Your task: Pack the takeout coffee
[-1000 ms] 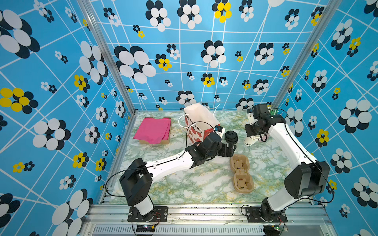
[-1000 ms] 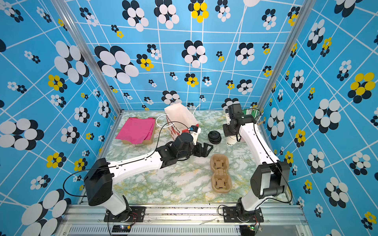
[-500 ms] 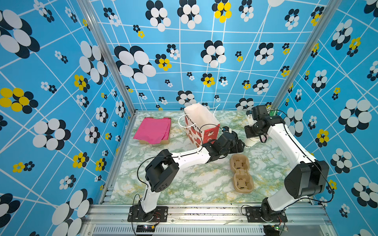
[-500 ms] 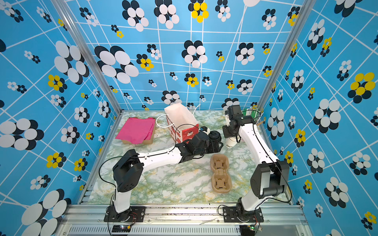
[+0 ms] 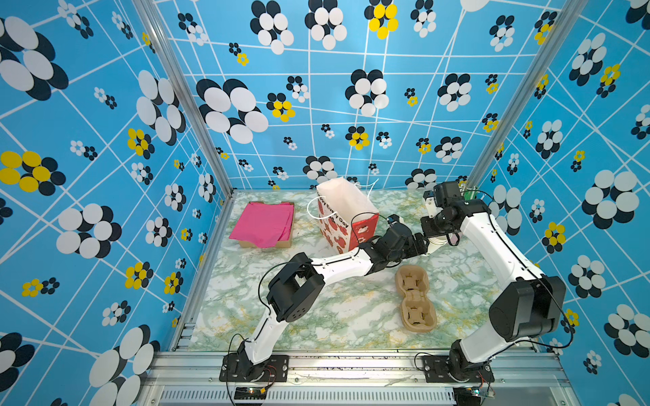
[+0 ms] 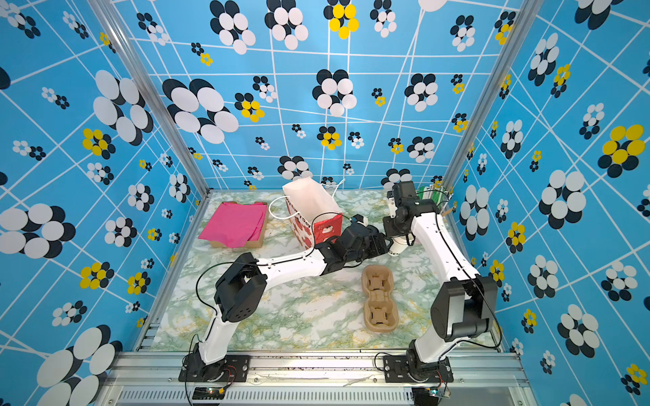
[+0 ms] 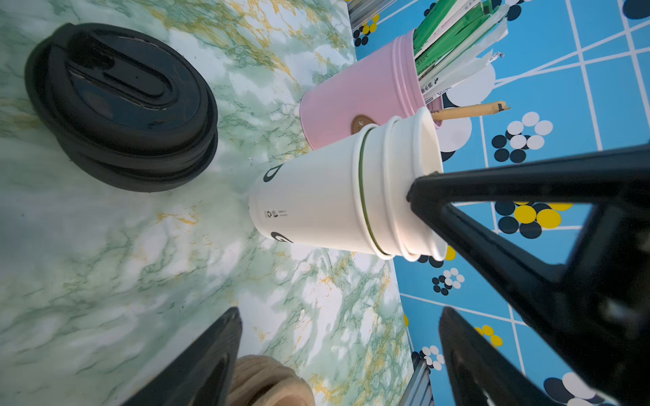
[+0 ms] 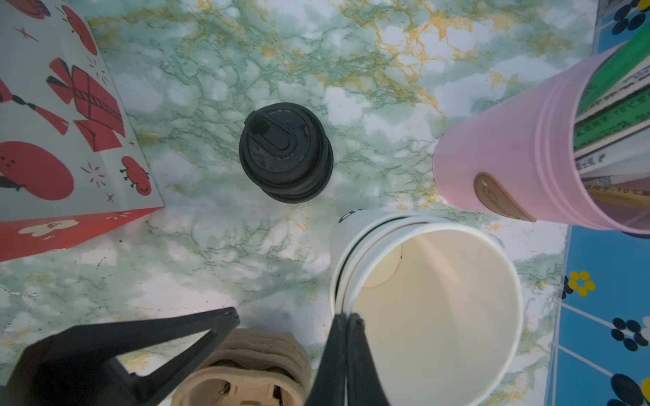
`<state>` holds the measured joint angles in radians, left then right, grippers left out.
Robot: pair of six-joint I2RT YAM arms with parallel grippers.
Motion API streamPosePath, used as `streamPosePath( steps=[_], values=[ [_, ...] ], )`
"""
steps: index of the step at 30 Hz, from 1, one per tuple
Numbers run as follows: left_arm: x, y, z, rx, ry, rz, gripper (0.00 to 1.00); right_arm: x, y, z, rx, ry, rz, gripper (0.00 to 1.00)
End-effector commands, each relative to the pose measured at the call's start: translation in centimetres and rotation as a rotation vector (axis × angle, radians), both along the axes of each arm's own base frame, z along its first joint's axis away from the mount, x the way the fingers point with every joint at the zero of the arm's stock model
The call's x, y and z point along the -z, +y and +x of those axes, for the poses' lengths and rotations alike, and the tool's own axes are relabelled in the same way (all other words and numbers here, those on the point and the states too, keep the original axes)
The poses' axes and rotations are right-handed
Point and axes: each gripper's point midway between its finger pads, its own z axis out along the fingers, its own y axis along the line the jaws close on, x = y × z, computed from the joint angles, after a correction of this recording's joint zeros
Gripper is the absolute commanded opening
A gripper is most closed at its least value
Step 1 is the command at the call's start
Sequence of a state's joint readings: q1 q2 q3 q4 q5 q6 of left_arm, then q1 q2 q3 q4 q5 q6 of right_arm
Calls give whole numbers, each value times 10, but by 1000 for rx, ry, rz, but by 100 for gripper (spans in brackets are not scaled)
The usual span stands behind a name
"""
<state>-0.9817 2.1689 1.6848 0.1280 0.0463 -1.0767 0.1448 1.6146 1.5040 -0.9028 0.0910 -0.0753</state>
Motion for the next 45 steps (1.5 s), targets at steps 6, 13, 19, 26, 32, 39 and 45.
streamPosePath(
  steps=[6, 13, 19, 26, 32, 39, 45],
  values=[
    [4, -14, 16, -7, 8, -16, 88, 12, 0, -2, 3, 45, 17, 0],
    [12, -17, 21, -20, 15, -5, 87, 14, 0, -3, 0, 52, 22, 0],
    [-3, -6, 20, -33, -27, 1, 87, 15, -1, -3, 4, 52, 20, 0],
    [-37, 21, 6, -59, -65, -28, 88, 13, -1, -1, 5, 47, 25, 0],
    [-69, 42, -3, -81, -131, -27, 88, 12, 0, 0, 3, 46, 33, 0],
    [-119, 43, -22, -58, -310, 51, 90, 12, 0, 2, 2, 47, 37, 0],
    [-120, 13, -35, -4, -296, 49, 89, 12, -20, 3, 56, 50, 40, 0]
  ],
)
